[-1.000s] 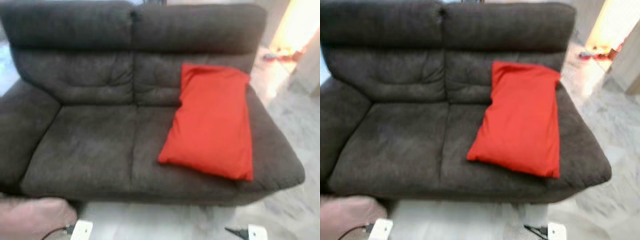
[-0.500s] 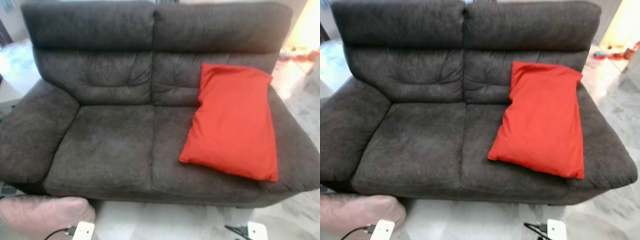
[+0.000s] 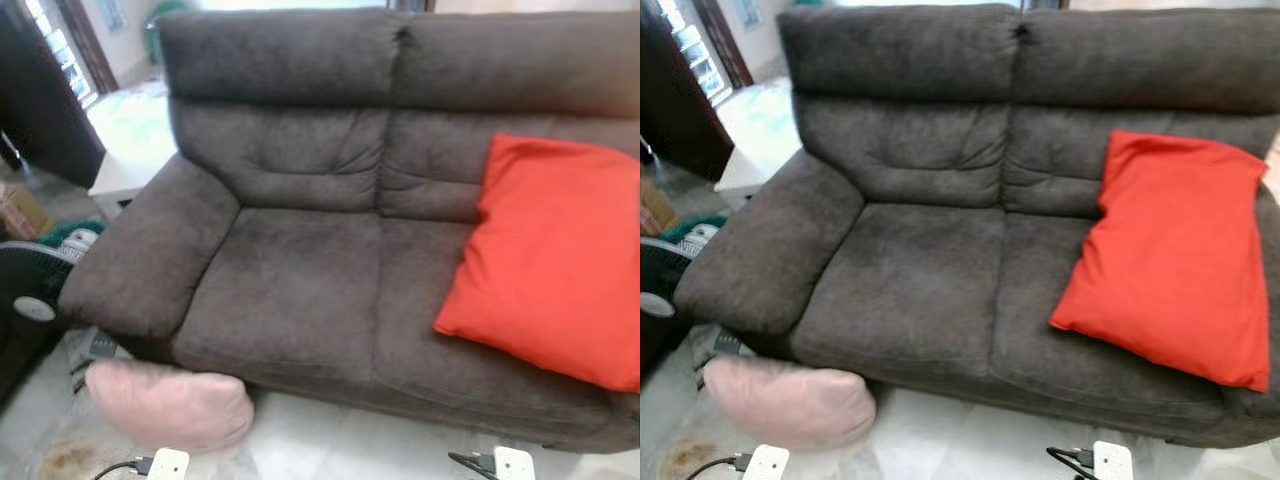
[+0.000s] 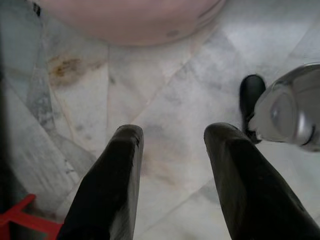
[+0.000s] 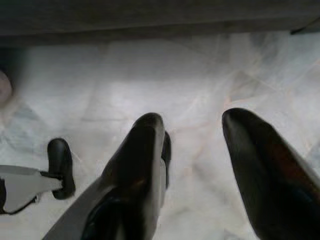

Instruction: Move the pillow to the sofa from floor

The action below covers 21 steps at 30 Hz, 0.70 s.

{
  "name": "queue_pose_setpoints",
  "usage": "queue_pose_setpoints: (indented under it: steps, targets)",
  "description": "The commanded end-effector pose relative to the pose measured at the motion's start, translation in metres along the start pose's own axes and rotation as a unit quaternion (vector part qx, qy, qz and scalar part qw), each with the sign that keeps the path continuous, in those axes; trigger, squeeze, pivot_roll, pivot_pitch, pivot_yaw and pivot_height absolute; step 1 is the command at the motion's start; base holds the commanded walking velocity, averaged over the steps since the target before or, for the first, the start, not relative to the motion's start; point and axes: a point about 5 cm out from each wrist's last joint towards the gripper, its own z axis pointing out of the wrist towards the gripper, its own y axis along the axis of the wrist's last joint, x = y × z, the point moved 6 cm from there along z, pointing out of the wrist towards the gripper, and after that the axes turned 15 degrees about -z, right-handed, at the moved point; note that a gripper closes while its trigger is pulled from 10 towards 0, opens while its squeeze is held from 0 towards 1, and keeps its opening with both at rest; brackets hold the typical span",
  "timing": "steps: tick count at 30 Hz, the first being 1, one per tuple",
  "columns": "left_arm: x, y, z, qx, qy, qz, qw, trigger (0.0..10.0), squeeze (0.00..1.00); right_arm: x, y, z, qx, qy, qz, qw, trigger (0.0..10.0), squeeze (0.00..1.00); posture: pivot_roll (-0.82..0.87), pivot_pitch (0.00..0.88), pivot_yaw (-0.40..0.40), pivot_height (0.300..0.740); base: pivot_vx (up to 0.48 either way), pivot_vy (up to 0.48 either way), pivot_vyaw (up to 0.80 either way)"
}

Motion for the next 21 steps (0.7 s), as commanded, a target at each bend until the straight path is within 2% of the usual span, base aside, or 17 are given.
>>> queue_pose_setpoints:
  steps: [1,21]
  targets:
    - [-0.0021,-0.0015,0.0000,0.004,-0.002,0.003,1.000,10.0,0.00,-0.0026,-0.0077,-0.0018,0.009,-0.001,0.003,1.000,10.0,0.00,0.10,0.032,-0.004,0.740,0.000,0.322,0.00]
    - [-0.0047,-0.0033,-0.0001,0.008,-0.002,-0.002,1.000,10.0,0.00,-0.0033,-0.0083,-0.0020,0.009,0.001,0.010,1.000,10.0,0.00,0.11,0.038,-0.006,0.740,0.000,0.325,0.00]
